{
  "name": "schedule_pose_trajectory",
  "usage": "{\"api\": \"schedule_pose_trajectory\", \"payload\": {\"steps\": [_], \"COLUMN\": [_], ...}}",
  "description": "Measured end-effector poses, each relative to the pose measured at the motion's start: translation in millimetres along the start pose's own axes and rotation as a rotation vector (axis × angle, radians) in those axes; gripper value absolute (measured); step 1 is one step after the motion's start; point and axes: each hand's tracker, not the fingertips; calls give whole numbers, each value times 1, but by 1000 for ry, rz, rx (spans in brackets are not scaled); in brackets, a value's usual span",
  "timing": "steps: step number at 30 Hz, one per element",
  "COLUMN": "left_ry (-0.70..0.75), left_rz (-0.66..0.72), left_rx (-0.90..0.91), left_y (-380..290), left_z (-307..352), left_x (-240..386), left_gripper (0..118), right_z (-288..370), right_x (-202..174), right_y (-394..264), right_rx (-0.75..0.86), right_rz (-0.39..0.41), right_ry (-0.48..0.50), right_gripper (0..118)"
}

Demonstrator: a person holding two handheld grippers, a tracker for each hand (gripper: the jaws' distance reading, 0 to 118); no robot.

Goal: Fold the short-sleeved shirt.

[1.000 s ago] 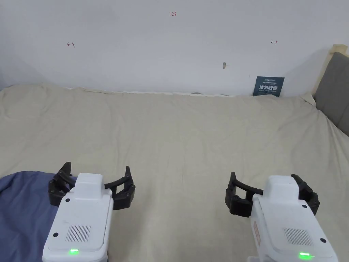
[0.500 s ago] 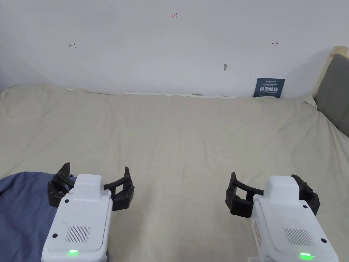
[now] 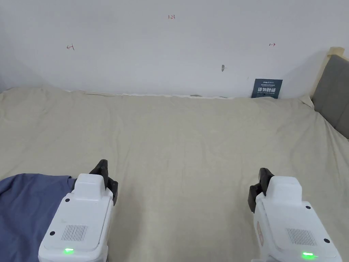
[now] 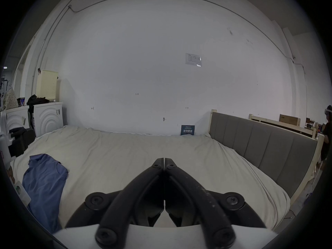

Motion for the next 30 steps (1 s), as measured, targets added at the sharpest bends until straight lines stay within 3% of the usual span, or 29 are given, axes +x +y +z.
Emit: {"api": "schedule_pose_trajectory", "payload": {"steps": [9,21,30], "left_ry": [92,424,542], "left_rz": [16,11,3], "left_rx": [-13,-74,-136], "left_y": [-3,-25,-36], "left_z": [7,63,108], "left_x": [-32,-171,-234], "left_gripper": [0,0,0], "right_z": [-8,-27,-18], "right_x": [-21,-166,-241], "right_y": [2,6,3], "right_rx": [-1,33,29], "right_rz": [8,68,91], "right_ry": [60,427,578], "right_gripper": [1,1,1]}}
